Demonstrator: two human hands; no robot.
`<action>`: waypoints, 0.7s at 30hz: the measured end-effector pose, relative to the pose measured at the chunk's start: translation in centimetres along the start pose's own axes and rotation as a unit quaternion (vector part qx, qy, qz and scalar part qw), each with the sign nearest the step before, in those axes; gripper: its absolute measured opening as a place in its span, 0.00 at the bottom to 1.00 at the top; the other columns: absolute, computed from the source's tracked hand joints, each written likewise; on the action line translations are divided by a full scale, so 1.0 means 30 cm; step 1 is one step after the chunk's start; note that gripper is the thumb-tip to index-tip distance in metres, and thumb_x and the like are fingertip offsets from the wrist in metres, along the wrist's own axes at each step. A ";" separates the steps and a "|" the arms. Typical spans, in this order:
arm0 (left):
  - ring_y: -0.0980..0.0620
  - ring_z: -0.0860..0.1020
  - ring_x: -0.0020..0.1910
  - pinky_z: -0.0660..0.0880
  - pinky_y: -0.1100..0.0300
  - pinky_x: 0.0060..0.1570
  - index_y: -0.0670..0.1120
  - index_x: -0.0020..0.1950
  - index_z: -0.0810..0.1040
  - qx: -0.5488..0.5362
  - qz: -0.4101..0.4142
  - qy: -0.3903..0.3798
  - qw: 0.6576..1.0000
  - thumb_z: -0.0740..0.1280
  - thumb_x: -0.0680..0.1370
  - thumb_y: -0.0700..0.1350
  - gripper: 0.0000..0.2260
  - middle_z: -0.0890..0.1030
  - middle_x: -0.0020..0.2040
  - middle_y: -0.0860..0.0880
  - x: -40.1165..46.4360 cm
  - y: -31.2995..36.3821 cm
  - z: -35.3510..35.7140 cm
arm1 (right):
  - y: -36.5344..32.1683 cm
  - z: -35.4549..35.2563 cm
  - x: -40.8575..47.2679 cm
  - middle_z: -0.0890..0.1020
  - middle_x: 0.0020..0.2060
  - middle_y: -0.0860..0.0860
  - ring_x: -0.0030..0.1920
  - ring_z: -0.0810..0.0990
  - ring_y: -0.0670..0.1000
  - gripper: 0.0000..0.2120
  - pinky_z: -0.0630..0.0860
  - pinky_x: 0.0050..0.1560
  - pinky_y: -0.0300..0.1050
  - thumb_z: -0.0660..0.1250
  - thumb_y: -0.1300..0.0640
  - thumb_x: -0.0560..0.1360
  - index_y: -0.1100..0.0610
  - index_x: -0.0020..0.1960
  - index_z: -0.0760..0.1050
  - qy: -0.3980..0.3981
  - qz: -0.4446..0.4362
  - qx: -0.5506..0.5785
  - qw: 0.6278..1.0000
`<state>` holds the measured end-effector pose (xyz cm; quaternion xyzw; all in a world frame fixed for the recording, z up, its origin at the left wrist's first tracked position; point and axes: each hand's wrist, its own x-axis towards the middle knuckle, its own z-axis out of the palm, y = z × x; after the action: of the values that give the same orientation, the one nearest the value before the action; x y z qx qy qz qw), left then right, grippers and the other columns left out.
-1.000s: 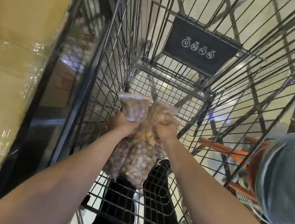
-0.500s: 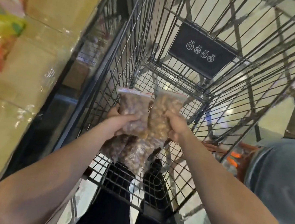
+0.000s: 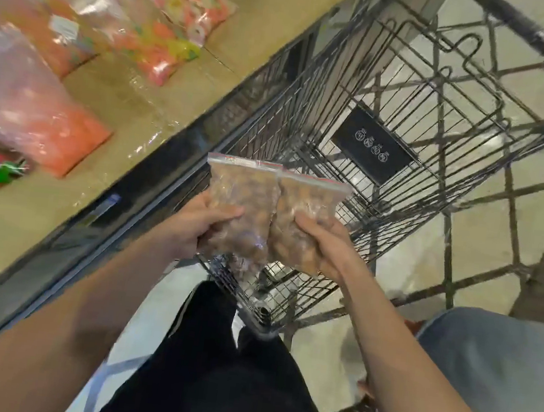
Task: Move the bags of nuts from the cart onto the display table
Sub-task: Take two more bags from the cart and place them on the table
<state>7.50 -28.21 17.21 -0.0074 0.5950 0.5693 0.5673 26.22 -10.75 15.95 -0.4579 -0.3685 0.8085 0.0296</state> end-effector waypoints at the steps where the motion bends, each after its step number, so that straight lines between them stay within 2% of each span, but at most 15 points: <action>1: 0.44 0.85 0.43 0.82 0.51 0.34 0.45 0.67 0.76 -0.021 0.019 0.008 1.000 0.81 0.64 0.45 0.33 0.86 0.51 0.44 -0.064 -0.003 0.006 | -0.002 0.028 -0.035 0.88 0.53 0.59 0.54 0.87 0.60 0.21 0.82 0.59 0.63 0.77 0.63 0.71 0.60 0.63 0.79 -0.011 -0.003 -0.017 1.000; 3: 0.45 0.87 0.44 0.82 0.52 0.35 0.44 0.67 0.76 -0.047 0.053 0.030 0.997 0.76 0.67 0.42 0.28 0.87 0.51 0.44 -0.172 -0.018 0.004 | -0.003 0.078 -0.089 0.87 0.55 0.60 0.58 0.86 0.62 0.18 0.79 0.62 0.66 0.76 0.65 0.73 0.58 0.62 0.79 -0.036 -0.010 -0.041 0.998; 4: 0.44 0.87 0.48 0.83 0.51 0.38 0.43 0.68 0.75 -0.054 0.073 0.044 0.995 0.77 0.68 0.41 0.29 0.87 0.54 0.43 -0.218 -0.032 -0.007 | -0.005 0.105 -0.114 0.86 0.56 0.61 0.58 0.85 0.63 0.17 0.79 0.62 0.67 0.76 0.65 0.73 0.58 0.61 0.79 -0.047 -0.016 -0.052 0.997; 7: 0.39 0.84 0.57 0.82 0.47 0.48 0.40 0.71 0.74 -0.087 0.126 0.082 0.985 0.80 0.68 0.40 0.32 0.83 0.62 0.38 -0.362 -0.069 -0.066 | -0.002 0.199 -0.179 0.86 0.58 0.61 0.57 0.86 0.63 0.25 0.80 0.60 0.67 0.80 0.63 0.69 0.59 0.64 0.78 -0.077 -0.027 -0.092 0.992; 9: 0.40 0.84 0.57 0.83 0.50 0.47 0.40 0.71 0.74 -0.104 0.157 0.115 0.975 0.79 0.69 0.40 0.31 0.83 0.62 0.39 -0.471 -0.092 -0.114 | 0.016 0.269 -0.218 0.86 0.58 0.60 0.56 0.86 0.62 0.30 0.82 0.57 0.64 0.81 0.62 0.66 0.59 0.67 0.77 -0.109 -0.040 -0.122 0.986; 13: 0.47 0.86 0.51 0.82 0.58 0.42 0.42 0.66 0.77 -0.114 0.217 0.163 0.956 0.74 0.73 0.35 0.22 0.87 0.55 0.44 -0.717 -0.136 -0.207 | 0.085 0.435 -0.290 0.86 0.56 0.61 0.53 0.87 0.59 0.27 0.84 0.55 0.59 0.79 0.61 0.66 0.61 0.64 0.79 -0.165 -0.041 -0.156 0.973; 15: 0.45 0.86 0.54 0.82 0.56 0.45 0.41 0.67 0.77 -0.110 0.239 0.188 0.946 0.76 0.70 0.38 0.25 0.86 0.57 0.43 -0.837 -0.179 -0.278 | 0.131 0.535 -0.337 0.87 0.55 0.60 0.53 0.87 0.59 0.30 0.83 0.55 0.59 0.80 0.59 0.63 0.60 0.64 0.80 -0.178 -0.035 -0.184 0.966; 17: 0.45 0.85 0.56 0.82 0.55 0.48 0.42 0.66 0.78 -0.113 0.250 0.223 0.935 0.79 0.68 0.40 0.27 0.86 0.57 0.43 -0.955 -0.238 -0.363 | 0.191 0.646 -0.388 0.88 0.52 0.58 0.51 0.88 0.57 0.31 0.84 0.51 0.56 0.81 0.58 0.61 0.59 0.63 0.80 -0.198 -0.029 -0.212 0.956; 19: 0.44 0.85 0.55 0.82 0.54 0.49 0.44 0.65 0.79 -0.137 0.252 0.255 0.924 0.80 0.67 0.40 0.27 0.86 0.56 0.44 -1.077 -0.310 -0.456 | 0.270 0.766 -0.445 0.89 0.49 0.58 0.47 0.89 0.56 0.27 0.86 0.45 0.54 0.80 0.58 0.62 0.59 0.60 0.81 -0.225 -0.022 -0.231 0.946; 21: 0.43 0.85 0.55 0.82 0.51 0.50 0.45 0.64 0.79 -0.160 0.256 0.276 0.912 0.79 0.66 0.42 0.26 0.86 0.56 0.43 -1.200 -0.385 -0.544 | 0.366 0.882 -0.498 0.88 0.50 0.59 0.47 0.89 0.57 0.24 0.85 0.47 0.56 0.79 0.58 0.63 0.59 0.59 0.82 -0.251 -0.010 -0.247 0.936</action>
<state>17.02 -66.39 29.32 -0.1022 0.6105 0.7579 0.2062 17.87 -39.54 28.04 -0.2293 -0.5569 0.7801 -0.1696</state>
